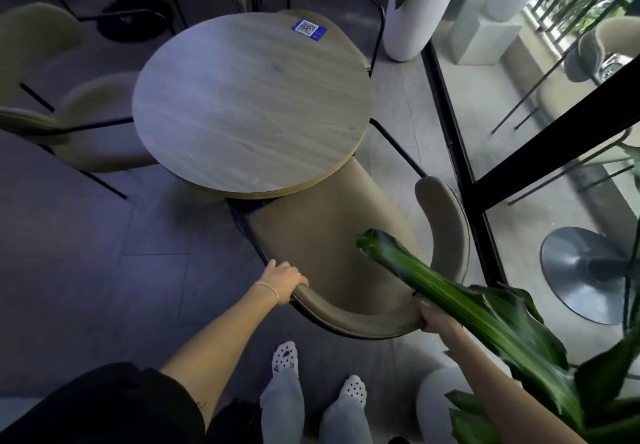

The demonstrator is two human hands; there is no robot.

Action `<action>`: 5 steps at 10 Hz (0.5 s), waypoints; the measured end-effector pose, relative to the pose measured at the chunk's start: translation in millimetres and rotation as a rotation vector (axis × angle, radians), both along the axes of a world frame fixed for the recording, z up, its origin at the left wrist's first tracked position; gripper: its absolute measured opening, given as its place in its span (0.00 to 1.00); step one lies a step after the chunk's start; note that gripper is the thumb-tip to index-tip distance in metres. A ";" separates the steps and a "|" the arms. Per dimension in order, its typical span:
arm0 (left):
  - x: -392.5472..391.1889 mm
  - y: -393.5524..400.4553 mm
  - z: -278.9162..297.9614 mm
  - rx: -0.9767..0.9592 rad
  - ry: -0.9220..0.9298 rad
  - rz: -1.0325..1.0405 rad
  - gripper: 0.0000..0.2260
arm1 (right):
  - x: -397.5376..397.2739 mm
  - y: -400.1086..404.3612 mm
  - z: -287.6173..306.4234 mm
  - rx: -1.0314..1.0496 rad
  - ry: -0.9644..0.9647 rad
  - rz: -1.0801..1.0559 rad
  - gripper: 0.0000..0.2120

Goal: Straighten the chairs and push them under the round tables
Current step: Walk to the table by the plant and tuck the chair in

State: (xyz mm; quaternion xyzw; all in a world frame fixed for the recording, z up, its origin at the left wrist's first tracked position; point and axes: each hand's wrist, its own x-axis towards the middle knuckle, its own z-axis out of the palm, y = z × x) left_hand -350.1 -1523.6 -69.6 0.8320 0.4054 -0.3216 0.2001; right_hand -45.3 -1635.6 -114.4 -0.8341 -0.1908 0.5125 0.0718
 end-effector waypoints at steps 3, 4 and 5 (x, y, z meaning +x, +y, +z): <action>-10.1 2.5 8.3 -0.085 -0.012 0.130 0.26 | -33.5 35.1 60.9 -0.097 -0.103 0.180 0.20; -9.8 1.3 16.9 -0.144 -0.062 0.237 0.26 | -44.1 43.4 70.7 -0.022 -0.162 0.253 0.20; -11.0 -0.7 23.6 -0.166 -0.165 0.440 0.25 | -67.1 57.6 94.5 0.047 -0.187 0.343 0.22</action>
